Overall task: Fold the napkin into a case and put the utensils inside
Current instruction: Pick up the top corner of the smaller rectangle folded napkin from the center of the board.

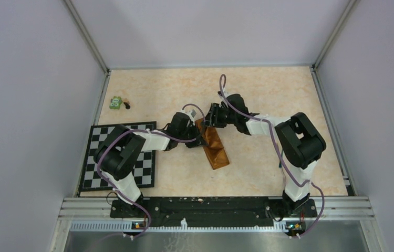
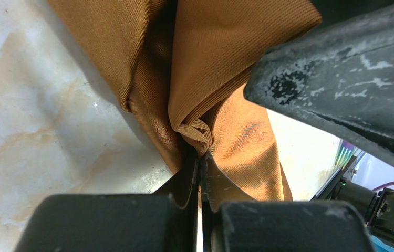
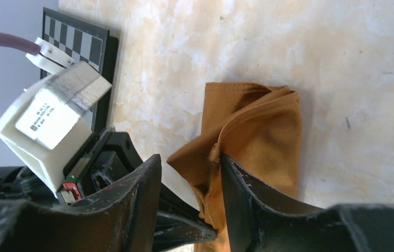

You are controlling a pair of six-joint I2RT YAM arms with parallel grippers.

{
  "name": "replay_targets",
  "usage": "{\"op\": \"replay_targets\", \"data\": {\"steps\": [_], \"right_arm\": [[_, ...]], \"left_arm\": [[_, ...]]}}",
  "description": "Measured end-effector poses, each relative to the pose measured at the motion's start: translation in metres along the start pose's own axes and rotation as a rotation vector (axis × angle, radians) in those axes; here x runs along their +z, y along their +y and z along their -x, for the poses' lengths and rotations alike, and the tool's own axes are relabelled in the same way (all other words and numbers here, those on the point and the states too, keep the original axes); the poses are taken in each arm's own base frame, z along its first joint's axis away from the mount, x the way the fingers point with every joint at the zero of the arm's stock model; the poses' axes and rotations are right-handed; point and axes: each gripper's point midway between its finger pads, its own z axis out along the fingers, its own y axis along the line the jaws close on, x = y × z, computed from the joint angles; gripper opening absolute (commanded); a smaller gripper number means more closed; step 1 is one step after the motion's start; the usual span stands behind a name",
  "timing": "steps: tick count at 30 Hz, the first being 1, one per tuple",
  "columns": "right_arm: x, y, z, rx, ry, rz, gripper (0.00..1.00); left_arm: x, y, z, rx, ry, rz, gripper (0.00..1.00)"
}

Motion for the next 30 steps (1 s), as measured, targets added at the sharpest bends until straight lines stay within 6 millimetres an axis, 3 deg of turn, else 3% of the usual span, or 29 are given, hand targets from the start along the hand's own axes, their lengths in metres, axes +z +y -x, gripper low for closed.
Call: {"op": "replay_targets", "data": {"steps": [5,19,21,25,30], "right_arm": [[0.004,0.007,0.003,-0.025,-0.007,-0.025,0.42],[0.003,-0.006,0.003,-0.023,-0.017,-0.115,0.24],[0.003,-0.004,0.004,-0.025,-0.021,-0.113,0.25],[0.003,-0.002,0.008,-0.027,-0.029,-0.110,0.38],[0.004,0.000,0.010,-0.031,-0.034,-0.108,0.31]], "left_arm": [[0.000,0.000,0.000,0.000,0.000,0.000,0.00],[0.000,0.000,0.000,0.000,0.000,0.000,0.00],[0.000,0.000,0.000,0.000,0.000,0.000,0.00],[0.000,0.000,0.000,0.000,0.000,0.000,0.00],[0.000,0.000,0.000,0.000,0.000,0.000,0.00]]}}
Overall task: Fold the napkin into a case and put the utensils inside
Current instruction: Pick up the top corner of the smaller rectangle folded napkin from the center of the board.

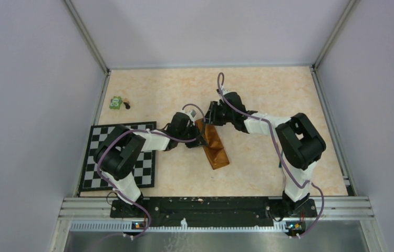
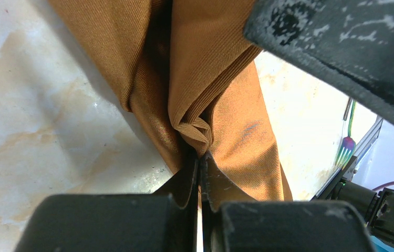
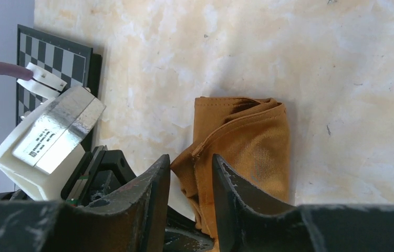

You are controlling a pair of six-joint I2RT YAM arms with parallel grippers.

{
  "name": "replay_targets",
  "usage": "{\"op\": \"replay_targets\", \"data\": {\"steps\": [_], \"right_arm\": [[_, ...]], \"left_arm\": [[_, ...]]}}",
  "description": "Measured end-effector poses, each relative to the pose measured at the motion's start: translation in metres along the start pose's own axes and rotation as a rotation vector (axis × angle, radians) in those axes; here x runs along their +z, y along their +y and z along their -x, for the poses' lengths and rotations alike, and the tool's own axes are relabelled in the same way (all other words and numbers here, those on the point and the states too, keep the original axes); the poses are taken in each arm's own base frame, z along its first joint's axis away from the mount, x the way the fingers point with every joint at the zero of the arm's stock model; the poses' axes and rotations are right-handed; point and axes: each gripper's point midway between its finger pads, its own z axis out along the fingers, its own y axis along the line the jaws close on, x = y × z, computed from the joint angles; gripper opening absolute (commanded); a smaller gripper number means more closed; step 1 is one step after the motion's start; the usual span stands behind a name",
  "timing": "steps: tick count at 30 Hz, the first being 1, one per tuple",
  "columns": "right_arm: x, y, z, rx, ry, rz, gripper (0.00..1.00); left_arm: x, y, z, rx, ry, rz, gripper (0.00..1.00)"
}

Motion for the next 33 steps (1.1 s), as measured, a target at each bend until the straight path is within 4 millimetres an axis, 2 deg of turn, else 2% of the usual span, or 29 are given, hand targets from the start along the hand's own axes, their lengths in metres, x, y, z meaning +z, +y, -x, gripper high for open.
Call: {"op": "replay_targets", "data": {"steps": [3,8,16,23,27,31,33], "right_arm": [[0.000,0.001,0.002,-0.002,-0.005,0.002,0.28],[0.001,0.005,0.004,-0.004,-0.007,0.007,0.38],[0.004,0.012,0.004,-0.015,-0.007,0.017,0.40],[0.008,0.005,-0.005,-0.016,0.010,-0.013,0.41],[0.009,0.006,-0.007,-0.024,0.013,-0.019,0.28],[0.009,0.005,-0.008,-0.034,0.011,-0.025,0.00],[0.009,0.005,-0.008,-0.033,0.010,-0.029,0.00]], "left_arm": [[0.000,0.000,0.000,0.000,0.000,0.000,0.00],[0.000,0.000,0.000,0.001,0.000,0.000,0.00],[0.000,0.000,0.000,0.003,0.000,-0.001,0.00],[0.000,0.000,0.000,0.004,0.000,0.000,0.00],[0.000,0.000,0.000,0.004,0.000,-0.001,0.00],[0.000,0.000,0.000,0.004,0.000,-0.001,0.00],[0.000,0.000,0.000,0.004,0.000,0.000,0.01]]}}
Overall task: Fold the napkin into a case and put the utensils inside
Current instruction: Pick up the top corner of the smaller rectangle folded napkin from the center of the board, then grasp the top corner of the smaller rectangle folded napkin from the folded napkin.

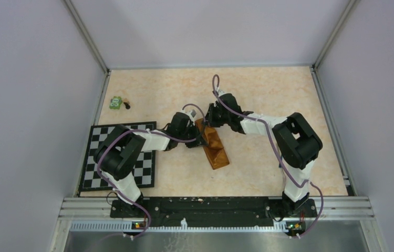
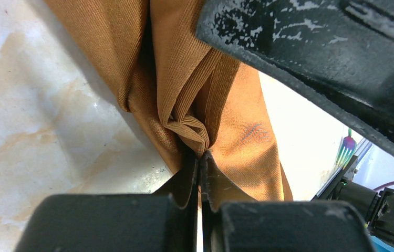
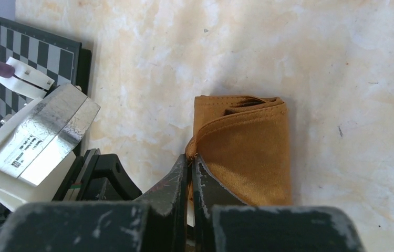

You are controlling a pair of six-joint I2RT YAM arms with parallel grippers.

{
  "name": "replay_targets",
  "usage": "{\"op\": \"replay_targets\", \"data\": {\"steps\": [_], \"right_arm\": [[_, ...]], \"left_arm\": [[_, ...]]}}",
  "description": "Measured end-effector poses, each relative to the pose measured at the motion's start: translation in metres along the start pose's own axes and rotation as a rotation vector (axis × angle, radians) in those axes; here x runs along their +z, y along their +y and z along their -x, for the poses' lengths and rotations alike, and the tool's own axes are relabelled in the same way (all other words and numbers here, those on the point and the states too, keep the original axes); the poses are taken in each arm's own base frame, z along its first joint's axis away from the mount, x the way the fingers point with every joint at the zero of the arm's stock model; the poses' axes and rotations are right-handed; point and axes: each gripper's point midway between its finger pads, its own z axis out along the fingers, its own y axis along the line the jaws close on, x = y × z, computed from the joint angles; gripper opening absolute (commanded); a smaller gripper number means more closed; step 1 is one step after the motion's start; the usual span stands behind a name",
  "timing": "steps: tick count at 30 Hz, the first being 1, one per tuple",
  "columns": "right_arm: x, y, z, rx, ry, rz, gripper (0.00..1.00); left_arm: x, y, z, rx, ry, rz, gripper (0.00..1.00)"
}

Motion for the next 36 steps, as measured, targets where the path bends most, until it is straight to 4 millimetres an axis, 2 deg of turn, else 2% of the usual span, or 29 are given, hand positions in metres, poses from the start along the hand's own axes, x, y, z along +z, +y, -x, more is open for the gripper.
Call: {"op": "replay_targets", "data": {"steps": [2,4,6,7,8,9,11,13,15,18,20,22,26,30,36], "right_arm": [[0.000,0.000,0.000,0.001,-0.002,-0.003,0.00],[0.000,-0.001,0.000,0.004,-0.003,-0.004,0.00],[0.000,-0.001,0.000,0.012,-0.005,-0.003,0.00],[0.000,0.000,0.001,0.017,-0.007,-0.001,0.00],[0.000,-0.001,0.002,0.020,-0.012,0.001,0.00],[0.000,-0.001,0.001,0.027,-0.014,0.003,0.00],[0.000,-0.003,0.000,0.044,-0.015,0.006,0.00],[-0.001,-0.007,-0.004,0.066,-0.012,0.006,0.00],[-0.003,-0.010,-0.008,0.087,-0.007,0.006,0.00],[-0.005,-0.010,-0.010,0.115,-0.009,0.014,0.00],[-0.006,-0.010,-0.009,0.127,-0.014,0.017,0.00],[-0.008,-0.009,-0.008,0.142,-0.019,0.025,0.00],[-0.013,-0.008,-0.003,0.164,-0.033,0.038,0.00],[-0.017,-0.007,0.002,0.178,-0.042,0.050,0.00],[-0.019,-0.006,0.003,0.186,-0.046,0.062,0.00]], "left_arm": [[0.000,0.000,0.000,0.000,0.000,0.000,0.15],[-0.001,0.000,0.000,0.004,0.000,-0.002,0.44],[-0.004,-0.004,0.000,0.010,-0.002,-0.013,0.64],[-0.008,-0.008,0.002,0.013,-0.008,-0.023,0.81],[-0.013,-0.011,0.003,0.021,-0.018,-0.029,0.90],[-0.019,-0.016,0.006,0.029,-0.029,-0.036,0.93],[-0.033,-0.022,0.013,0.044,-0.062,-0.041,0.93],[-0.051,-0.026,0.030,0.050,-0.126,-0.035,0.90],[-0.067,-0.026,0.052,0.063,-0.213,-0.017,0.78],[-0.076,-0.020,0.078,0.080,-0.279,0.039,0.54],[-0.071,-0.019,0.091,0.094,-0.286,0.068,0.45],[-0.060,-0.017,0.101,0.116,-0.281,0.091,0.41],[-0.036,0.002,0.100,0.152,-0.235,0.174,0.33],[-0.024,0.019,0.091,0.208,-0.207,0.277,0.35],[-0.021,0.021,0.089,0.312,-0.220,0.350,0.39]]}}
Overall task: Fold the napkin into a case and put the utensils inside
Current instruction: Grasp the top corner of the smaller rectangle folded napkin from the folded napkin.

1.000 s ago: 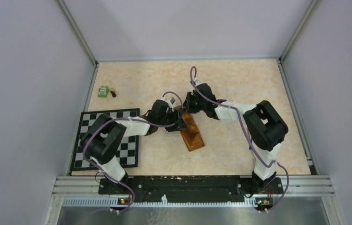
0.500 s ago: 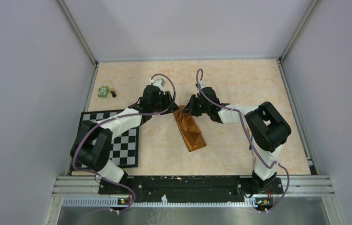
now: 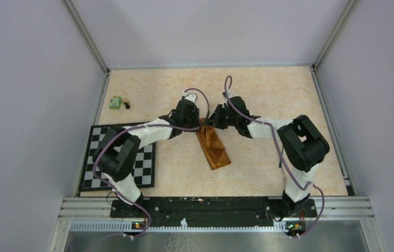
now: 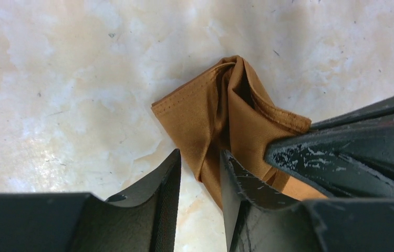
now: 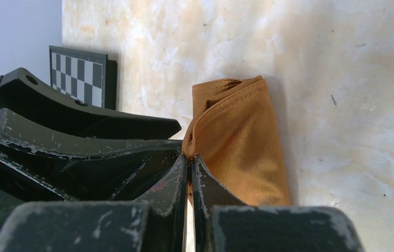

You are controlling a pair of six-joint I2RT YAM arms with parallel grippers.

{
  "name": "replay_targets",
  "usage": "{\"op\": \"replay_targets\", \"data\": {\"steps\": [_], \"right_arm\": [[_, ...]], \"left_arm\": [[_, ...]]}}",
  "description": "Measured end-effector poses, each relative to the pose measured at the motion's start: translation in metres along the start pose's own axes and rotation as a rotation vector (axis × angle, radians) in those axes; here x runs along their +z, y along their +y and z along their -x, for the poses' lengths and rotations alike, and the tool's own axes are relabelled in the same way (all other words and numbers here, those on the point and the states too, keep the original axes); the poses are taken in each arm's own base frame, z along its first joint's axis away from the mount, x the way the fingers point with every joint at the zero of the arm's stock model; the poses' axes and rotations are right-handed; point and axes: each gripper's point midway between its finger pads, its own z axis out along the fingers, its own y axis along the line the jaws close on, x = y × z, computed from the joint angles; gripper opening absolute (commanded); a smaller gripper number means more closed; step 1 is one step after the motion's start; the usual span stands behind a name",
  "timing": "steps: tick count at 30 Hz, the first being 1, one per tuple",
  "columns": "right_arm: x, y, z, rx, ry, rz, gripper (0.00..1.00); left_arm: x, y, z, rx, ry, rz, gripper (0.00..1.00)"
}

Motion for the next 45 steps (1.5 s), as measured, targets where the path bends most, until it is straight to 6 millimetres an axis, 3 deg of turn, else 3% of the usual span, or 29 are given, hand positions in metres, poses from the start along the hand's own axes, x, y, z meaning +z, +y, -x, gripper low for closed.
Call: {"op": "replay_targets", "data": {"steps": [13,24,32,36,45], "right_arm": [[0.000,0.002,0.000,0.001,0.003,0.013,0.00],[-0.001,0.002,-0.001,0.000,0.006,0.019,0.00],[-0.001,0.003,-0.001,0.000,0.006,0.023,0.00],[-0.001,0.003,-0.002,0.000,0.007,0.023,0.00],[0.000,0.006,-0.005,-0.003,0.016,0.029,0.00]], "left_arm": [[0.016,-0.001,-0.004,0.136,-0.004,0.102,0.41],[0.022,-0.004,-0.001,0.223,-0.032,0.172,0.36],[0.023,0.001,-0.002,0.249,-0.031,0.206,0.22],[0.023,0.003,0.002,0.257,-0.045,0.226,0.09],[0.022,0.001,0.004,0.263,-0.049,0.220,0.02]]}}
